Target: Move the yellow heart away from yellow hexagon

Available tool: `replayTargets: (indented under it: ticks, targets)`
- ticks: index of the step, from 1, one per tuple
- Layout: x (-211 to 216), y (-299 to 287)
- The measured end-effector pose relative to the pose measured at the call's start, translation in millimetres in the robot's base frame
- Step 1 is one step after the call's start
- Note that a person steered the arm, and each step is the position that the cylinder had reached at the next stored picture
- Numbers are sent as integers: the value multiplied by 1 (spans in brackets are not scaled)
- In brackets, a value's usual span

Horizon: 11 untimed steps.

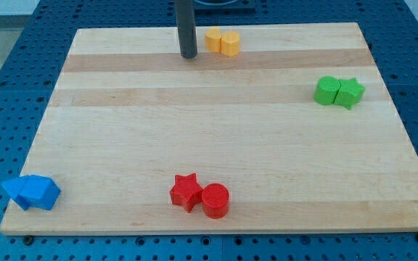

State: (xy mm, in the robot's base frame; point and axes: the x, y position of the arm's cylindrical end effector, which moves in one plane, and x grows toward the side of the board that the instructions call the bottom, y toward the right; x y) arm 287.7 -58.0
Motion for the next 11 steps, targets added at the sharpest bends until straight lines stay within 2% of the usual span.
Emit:
replayTargets:
  ticks: [1, 2, 3, 4, 5, 7, 11]
  targets:
    - [34, 4]
    - [72, 45]
    - [59, 119]
    - [13, 185]
    - [-24, 208]
    - [-65, 198]
    - [-65, 51]
